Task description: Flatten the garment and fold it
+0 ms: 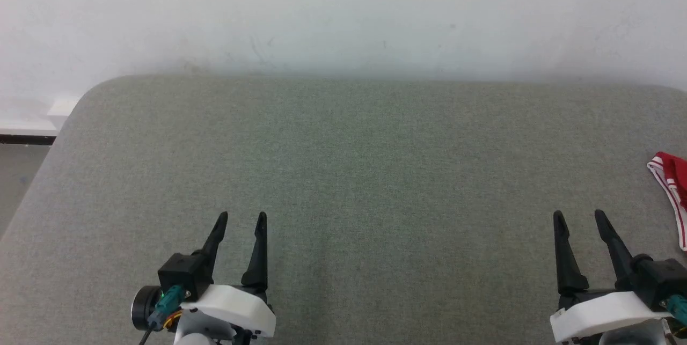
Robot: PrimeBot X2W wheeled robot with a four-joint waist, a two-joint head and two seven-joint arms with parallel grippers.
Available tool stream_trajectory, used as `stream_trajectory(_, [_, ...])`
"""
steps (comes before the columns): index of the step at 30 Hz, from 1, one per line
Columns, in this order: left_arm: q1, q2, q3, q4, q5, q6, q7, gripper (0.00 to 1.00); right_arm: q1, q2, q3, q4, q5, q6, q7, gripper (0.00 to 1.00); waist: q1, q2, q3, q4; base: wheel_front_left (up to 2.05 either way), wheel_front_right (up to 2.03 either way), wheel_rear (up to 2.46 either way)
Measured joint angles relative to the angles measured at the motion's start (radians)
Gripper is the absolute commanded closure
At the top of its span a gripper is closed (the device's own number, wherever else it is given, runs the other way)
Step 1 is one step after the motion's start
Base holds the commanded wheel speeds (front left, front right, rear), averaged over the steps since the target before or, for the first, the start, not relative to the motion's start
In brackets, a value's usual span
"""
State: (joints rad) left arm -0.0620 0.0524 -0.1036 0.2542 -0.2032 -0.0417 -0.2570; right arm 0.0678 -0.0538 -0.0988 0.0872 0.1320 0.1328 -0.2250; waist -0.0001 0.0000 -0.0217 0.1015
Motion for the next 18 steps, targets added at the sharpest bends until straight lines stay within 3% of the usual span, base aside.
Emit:
stream_trajectory(1, [0.0,0.0,0.0,0.001,0.0,0.0,0.001,1.0,0.0,0.0,0.001,0.002,0.0,0.0,0.001,1.0,0.0,0.0,0.0,0.0,0.0,0.0,0.0])
stream_trajectory(18, [0.0,0.0,0.002,-0.006,0.002,0.0,0.012,1.0,-0.001,-0.001,0.005,0.0,-0.001,0.0,0.011,1.0,0.0001,0.0,0.0,-0.006,0.0,0.0,0.0])
